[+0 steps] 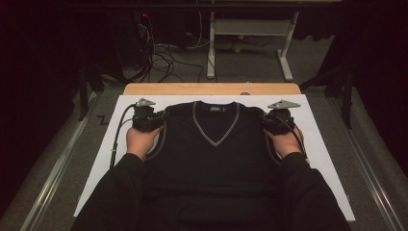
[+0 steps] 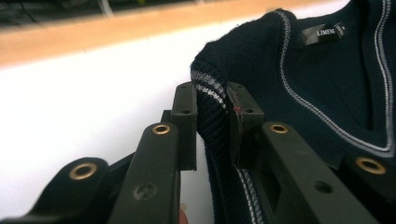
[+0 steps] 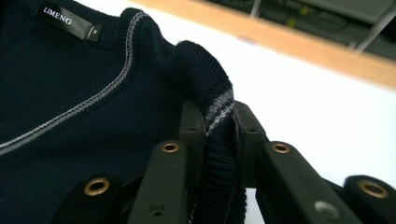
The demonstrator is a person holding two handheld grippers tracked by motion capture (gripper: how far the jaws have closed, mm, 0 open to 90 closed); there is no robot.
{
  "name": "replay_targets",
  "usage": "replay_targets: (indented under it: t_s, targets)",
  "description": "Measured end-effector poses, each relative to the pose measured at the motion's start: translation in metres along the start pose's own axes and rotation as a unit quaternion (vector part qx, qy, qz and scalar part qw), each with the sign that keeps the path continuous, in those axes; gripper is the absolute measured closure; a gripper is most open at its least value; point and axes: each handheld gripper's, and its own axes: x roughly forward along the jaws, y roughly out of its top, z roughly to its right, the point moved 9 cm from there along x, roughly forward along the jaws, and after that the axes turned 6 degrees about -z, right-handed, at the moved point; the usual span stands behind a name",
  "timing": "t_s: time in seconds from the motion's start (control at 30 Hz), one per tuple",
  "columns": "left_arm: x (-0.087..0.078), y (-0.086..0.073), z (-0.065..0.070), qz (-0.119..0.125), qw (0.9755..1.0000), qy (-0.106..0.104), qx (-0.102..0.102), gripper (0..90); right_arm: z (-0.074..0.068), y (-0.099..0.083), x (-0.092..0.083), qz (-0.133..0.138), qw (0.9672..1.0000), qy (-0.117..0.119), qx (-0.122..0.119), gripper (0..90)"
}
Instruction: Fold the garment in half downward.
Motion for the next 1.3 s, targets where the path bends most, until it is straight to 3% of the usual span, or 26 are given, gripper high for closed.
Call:
replay_targets:
  t_s: [0.07, 0.13, 0.2, 0.33, 0.4, 0.5, 0.57, 0.67, 0.87, 1.0, 1.17, 1.23, 1.3]
  targets:
    - [-0.013, 0.016, 0.0, 0.026, 0.9997, 0.0, -0.001, 72.4, 0.003, 0.013, -0.009, 0.019, 0.9998, -0.001, 0.0, 78.1]
    - [-0.017, 0.02, 0.001, 0.035, 0.9994, 0.001, -0.002, 72.4, 0.005, 0.019, -0.013, 0.027, 0.9996, 0.0, 0.002, 78.1]
    - [-0.029, 0.029, 0.0, 0.053, 0.9986, 0.005, 0.001, 72.4, 0.01, 0.037, -0.027, 0.052, 0.9986, -0.008, 0.002, 78.1]
    - [-0.04, 0.04, -0.003, 0.063, 0.9979, 0.012, 0.005, 72.4, 0.014, 0.053, -0.038, 0.068, 0.9976, -0.016, -0.001, 78.1]
    - [-0.051, 0.053, -0.004, 0.073, 0.9973, 0.009, 0.003, 72.4, 0.015, 0.063, -0.045, 0.081, 0.9964, -0.023, -0.004, 78.1]
    - [-0.054, 0.06, -0.004, 0.063, 0.9979, 0.013, 0.006, 72.3, 0.015, 0.074, -0.053, 0.089, 0.9954, -0.032, -0.012, 77.9]
    - [-0.059, 0.069, -0.001, 0.073, 0.9971, 0.014, 0.015, 72.3, 0.016, 0.081, -0.057, 0.091, 0.9952, -0.034, -0.012, 77.9]
    - [-0.061, 0.071, 0.001, 0.081, 0.9966, 0.009, 0.013, 72.3, 0.017, 0.084, -0.059, 0.093, 0.9949, -0.037, -0.014, 77.9]
    - [-0.068, 0.065, 0.013, 0.101, 0.9946, -0.024, 0.008, 72.3, 0.015, 0.075, -0.066, 0.105, 0.9943, -0.018, -0.007, 77.9]
    - [-0.072, 0.055, 0.017, 0.103, 0.9941, -0.033, 0.014, 72.3, 0.014, 0.063, -0.069, 0.109, 0.994, -0.008, 0.0, 77.9]
    - [-0.069, 0.025, 0.019, 0.099, 0.9939, -0.047, 0.006, 72.3, 0.007, 0.032, -0.07, 0.106, 0.9943, 0.004, -0.009, 77.8]
    - [-0.066, 0.007, 0.022, 0.093, 0.9942, -0.053, 0.01, 72.3, 0.003, 0.021, -0.069, 0.103, 0.9946, 0.007, -0.013, 77.8]
    - [-0.066, -0.001, 0.024, 0.089, 0.9944, -0.056, 0.014, 72.3, -0.002, 0.008, -0.069, 0.101, 0.9946, 0.011, -0.018, 77.8]
